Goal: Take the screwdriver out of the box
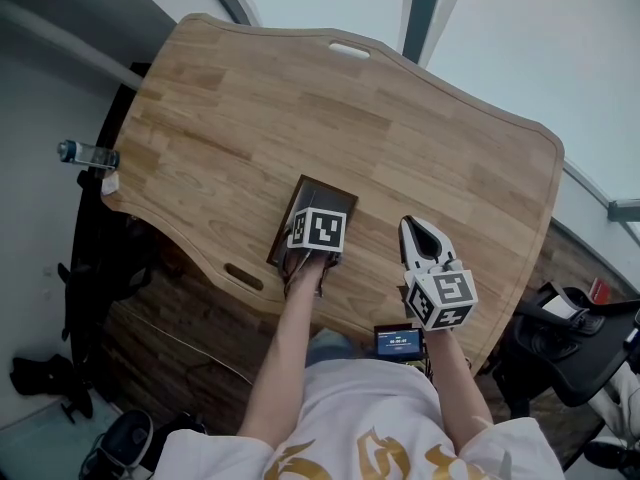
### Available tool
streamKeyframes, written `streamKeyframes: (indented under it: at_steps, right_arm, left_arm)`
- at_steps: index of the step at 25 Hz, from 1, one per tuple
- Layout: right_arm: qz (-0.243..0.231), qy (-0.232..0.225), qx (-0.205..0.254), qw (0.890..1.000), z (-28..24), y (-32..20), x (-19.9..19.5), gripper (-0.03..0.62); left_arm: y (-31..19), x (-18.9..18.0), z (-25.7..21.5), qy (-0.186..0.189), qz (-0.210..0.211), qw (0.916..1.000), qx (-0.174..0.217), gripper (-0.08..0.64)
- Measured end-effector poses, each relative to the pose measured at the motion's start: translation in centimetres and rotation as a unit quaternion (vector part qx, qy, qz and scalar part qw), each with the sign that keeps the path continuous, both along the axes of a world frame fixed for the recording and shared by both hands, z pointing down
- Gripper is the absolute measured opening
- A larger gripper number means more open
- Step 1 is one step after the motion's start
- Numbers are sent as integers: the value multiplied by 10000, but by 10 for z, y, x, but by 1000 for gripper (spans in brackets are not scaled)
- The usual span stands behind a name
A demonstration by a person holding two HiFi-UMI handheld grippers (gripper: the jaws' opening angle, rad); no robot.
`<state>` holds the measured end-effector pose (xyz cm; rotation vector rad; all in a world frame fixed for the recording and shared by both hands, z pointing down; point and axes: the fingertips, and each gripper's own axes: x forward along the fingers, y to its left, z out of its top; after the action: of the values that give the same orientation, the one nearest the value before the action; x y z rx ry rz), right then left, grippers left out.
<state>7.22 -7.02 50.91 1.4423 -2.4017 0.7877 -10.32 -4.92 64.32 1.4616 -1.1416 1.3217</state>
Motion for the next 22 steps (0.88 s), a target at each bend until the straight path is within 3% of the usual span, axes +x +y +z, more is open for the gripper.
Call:
streamKeyframes:
  at_steps: [3, 5, 9, 10, 11, 12, 22]
  right_arm:
    - [7, 18, 7, 10000, -1, 1, 3, 34]
    - [31, 21, -2, 10000, 0, 1, 5, 34]
    - [55, 10, -5, 10000, 1, 1, 6, 34]
    - [45, 2, -3, 10000, 1, 1, 5, 34]
    - [26, -5, 0, 10000, 1, 1, 3, 34]
    - [6, -11, 1, 10000, 0, 1, 2, 34]
    - [-5, 6, -6, 10000, 1, 2, 4, 34]
  left_arm:
    - [-2, 8, -8, 193, 226, 9992, 281, 25]
    - [-3, 10, -18, 212, 478, 9968, 596, 23]
    - [-6, 1, -32, -106, 676, 9923, 1034, 26]
    - [-6, -2, -32, -150, 650, 9922, 1057, 59]
    - [-6, -4, -32, -157, 616, 9926, 1038, 152]
    - [-6, -4, -31, -150, 590, 9932, 995, 198]
    - [-11, -2, -9, -76, 369, 9979, 536, 204]
